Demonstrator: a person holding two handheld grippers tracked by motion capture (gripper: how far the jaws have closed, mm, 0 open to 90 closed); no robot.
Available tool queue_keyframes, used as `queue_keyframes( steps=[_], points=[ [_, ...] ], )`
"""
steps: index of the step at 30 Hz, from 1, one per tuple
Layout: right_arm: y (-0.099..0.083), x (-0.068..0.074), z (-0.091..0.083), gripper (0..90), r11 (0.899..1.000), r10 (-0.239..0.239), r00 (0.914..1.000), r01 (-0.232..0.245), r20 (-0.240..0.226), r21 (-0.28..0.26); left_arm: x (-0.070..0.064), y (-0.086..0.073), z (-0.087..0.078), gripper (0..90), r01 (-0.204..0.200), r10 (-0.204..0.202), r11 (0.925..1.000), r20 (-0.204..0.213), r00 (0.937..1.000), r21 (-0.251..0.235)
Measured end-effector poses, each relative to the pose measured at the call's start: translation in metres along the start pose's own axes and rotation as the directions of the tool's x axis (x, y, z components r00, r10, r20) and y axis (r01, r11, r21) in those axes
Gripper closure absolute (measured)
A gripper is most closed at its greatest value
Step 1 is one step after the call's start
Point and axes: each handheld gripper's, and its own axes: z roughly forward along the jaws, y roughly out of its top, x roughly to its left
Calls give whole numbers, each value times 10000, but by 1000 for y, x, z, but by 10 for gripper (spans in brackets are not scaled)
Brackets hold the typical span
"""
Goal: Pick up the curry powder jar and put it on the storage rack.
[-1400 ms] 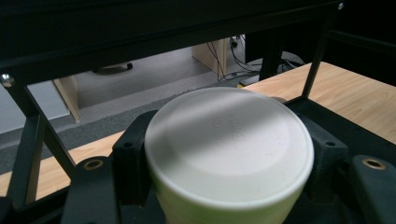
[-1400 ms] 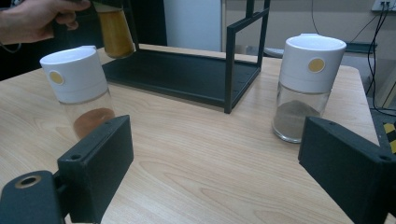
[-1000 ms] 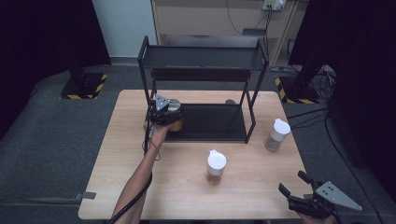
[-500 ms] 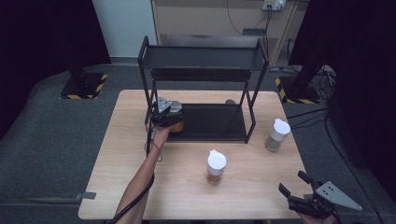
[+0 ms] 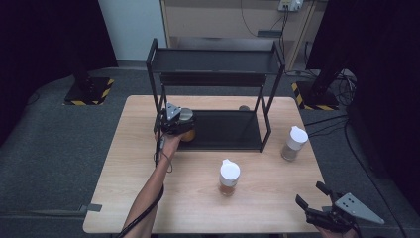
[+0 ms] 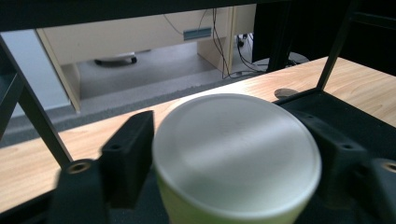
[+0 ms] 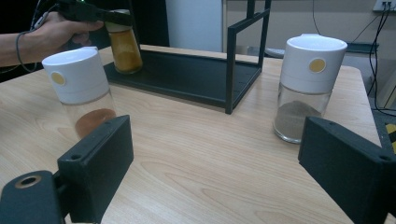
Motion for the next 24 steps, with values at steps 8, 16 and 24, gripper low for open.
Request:
queue_keyframes(
  steps=[8,16,24],
  points=[
    [0,0,0,105,10000,-16,10000,16,2,-23,2,13,-6,106,-79,79,9999,43,10000,-84],
    [0,0,0,105,10000,-11,10000,11,-22,-11,4,34,-18,68,-143,144,9999,297,9995,-41],
    [0,1,0,105,10000,-24,10000,24,-19,-9,13,49,-38,55,-95,119,9995,764,9970,-318]
  ],
)
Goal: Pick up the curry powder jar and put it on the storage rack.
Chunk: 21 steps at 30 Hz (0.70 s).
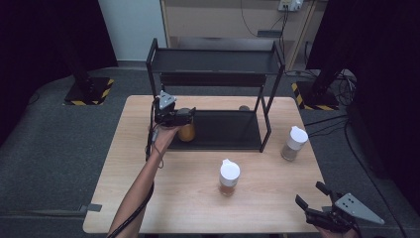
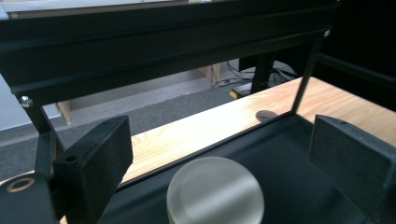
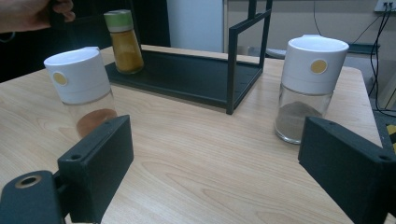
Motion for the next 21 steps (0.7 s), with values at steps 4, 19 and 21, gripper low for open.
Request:
queue_keyframes(
  steps=[4,19,21],
  points=[
    [0,0,0,104,10000,-5,10000,5,15,-1,4,9,-11,52,-154,153,9999,412,9990,4],
    [2,0,3,76,9999,-11,10000,12,-37,170,-3,19,-61,38,-791,846,9960,1539,9845,-414],
    [2,1,3,75,9998,-38,10000,38,-32,189,-2,19,-68,38,-751,827,9959,1741,9813,-499]
  ],
)
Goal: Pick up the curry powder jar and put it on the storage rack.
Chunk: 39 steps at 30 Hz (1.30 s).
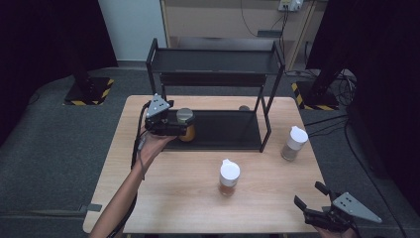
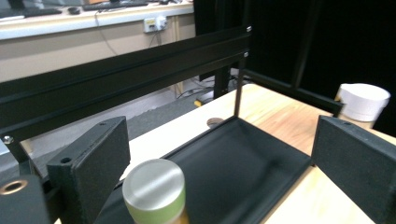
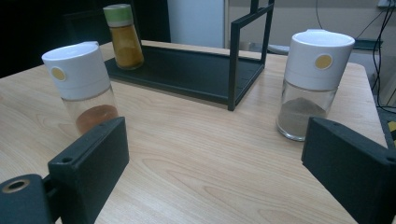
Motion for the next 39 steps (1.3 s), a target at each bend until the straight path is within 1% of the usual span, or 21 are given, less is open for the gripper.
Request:
queue_keyframes(
  steps=[2,6,11,13,17,19,20,25,28,31,33,39],
  points=[
    [0,1,0,75,10000,-38,10000,38,22,20,0,0,-7,38,-13,13,10000,191,9998,-15],
    [0,1,0,73,10000,-41,10000,41,7,9,0,-2,-22,38,-38,49,9998,502,9987,-206],
    [0,0,0,72,10000,-38,10000,38,-7,19,-1,-5,-41,38,-181,211,9992,823,9964,-366],
    [0,0,0,72,10000,-44,10000,45,-19,36,-2,-11,-50,38,-205,259,9979,873,9958,-620],
    [1,1,1,72,10000,-78,10000,78,-32,59,-2,-19,-64,38,-192,276,9967,1062,9940,-795],
    [1,0,1,72,9999,-97,9999,97,-50,78,-1,-24,-70,38,-39,146,9960,1202,9926,-890],
    [1,1,1,72,9999,-102,9999,102,-47,84,-1,-26,-72,38,-22,143,9956,1287,9916,-942],
    [1,1,1,72,9999,-118,9999,118,-35,91,-4,-36,-85,38,-101,259,9955,1675,9855,-947],
    [1,1,1,72,9999,-124,9999,125,-35,102,-6,-44,-90,38,-74,252,9953,1847,9825,-963],
    [1,2,1,73,9998,-167,9999,167,-19,71,-9,-52,-97,38,-64,247,9953,1908,9813,-962],
    [1,2,1,73,9998,-168,9999,168,-19,62,-11,-57,-103,38,-163,332,9954,1801,9831,-941],
    [1,2,1,73,9998,-175,9998,176,-37,87,-12,-83,-118,38,299,-121,9941,1671,9859,-1045]
  ],
)
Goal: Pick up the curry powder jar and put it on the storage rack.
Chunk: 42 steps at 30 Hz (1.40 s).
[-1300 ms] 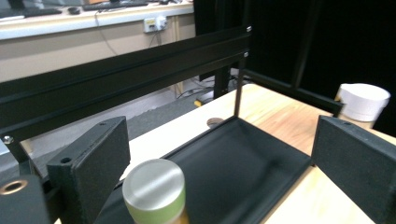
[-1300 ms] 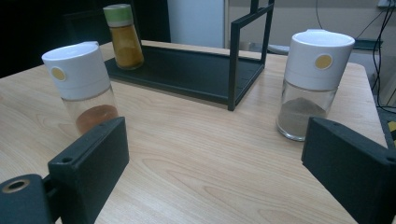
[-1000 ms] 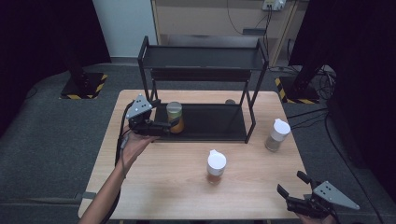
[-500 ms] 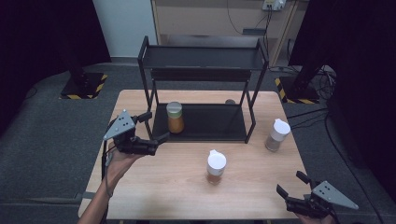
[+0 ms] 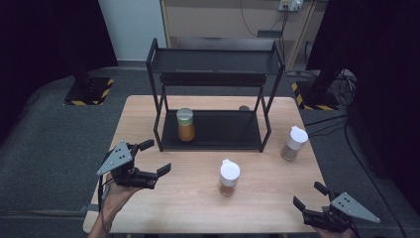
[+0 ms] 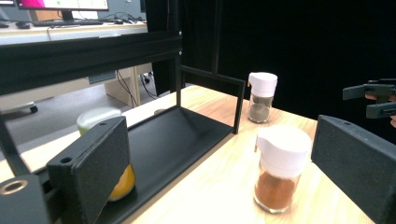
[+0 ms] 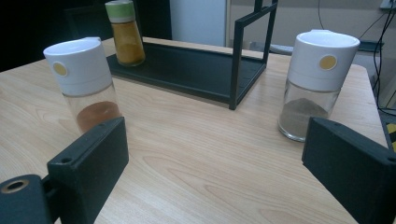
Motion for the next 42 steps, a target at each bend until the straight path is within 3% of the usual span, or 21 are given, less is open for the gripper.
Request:
queue_keyframes(
  steps=[8,19,29,42],
  points=[
    [0,0,1,73,10000,-34,10000,34,5,34,-2,-33,-15,36,517,-513,9986,-363,9980,91],
    [0,0,1,74,10000,-37,10000,37,1,45,-7,-67,-28,37,606,-607,9982,-909,9940,-43],
    [0,0,1,74,10000,-42,10000,42,-37,21,-14,-85,-33,36,523,-512,9986,-1194,9915,58],
    [0,0,1,74,10000,6,10000,-6,-48,-2,-10,-101,-41,26,442,-421,9989,-1347,9900,128]
  ],
)
